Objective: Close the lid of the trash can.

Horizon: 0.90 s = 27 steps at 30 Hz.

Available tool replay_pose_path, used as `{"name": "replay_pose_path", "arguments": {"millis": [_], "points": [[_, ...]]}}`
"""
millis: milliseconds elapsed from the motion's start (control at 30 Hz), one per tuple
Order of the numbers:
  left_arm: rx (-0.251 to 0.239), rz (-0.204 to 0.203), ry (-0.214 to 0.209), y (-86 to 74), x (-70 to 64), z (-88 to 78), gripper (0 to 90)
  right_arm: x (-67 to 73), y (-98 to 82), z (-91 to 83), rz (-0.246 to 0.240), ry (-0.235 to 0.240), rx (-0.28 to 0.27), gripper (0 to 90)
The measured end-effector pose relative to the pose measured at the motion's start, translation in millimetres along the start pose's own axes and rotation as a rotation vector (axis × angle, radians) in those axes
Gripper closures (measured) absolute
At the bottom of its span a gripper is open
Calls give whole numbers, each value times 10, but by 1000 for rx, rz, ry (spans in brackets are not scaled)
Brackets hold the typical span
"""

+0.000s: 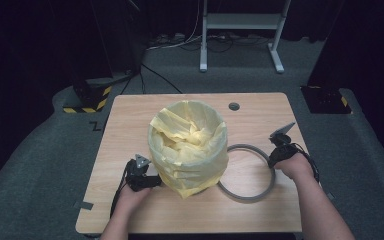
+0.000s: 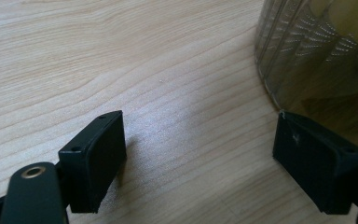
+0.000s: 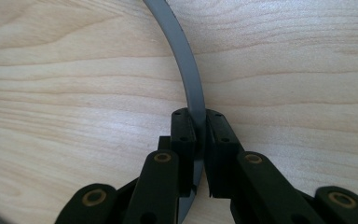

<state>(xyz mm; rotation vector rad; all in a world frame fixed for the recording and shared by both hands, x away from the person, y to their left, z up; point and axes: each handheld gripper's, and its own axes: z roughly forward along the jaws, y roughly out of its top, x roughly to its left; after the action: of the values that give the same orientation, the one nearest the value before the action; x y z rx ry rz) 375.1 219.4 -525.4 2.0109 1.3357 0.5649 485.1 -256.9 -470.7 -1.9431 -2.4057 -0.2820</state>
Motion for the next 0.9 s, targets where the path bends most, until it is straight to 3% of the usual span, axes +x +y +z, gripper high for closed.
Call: {"name": "replay_pose_path", "arguments": {"millis": [333,533,900], "points": [[2,3,-5,-3,12,-6,170,-167,-25,-120,69,114,5,840],[0,-18,-26,-8,55,-22,170,-288,-61,-184,103,163,-9,842],[-4,-44,-41,-20,131,-44,161,-439,-173,-423,120,210,-55,842]]}}
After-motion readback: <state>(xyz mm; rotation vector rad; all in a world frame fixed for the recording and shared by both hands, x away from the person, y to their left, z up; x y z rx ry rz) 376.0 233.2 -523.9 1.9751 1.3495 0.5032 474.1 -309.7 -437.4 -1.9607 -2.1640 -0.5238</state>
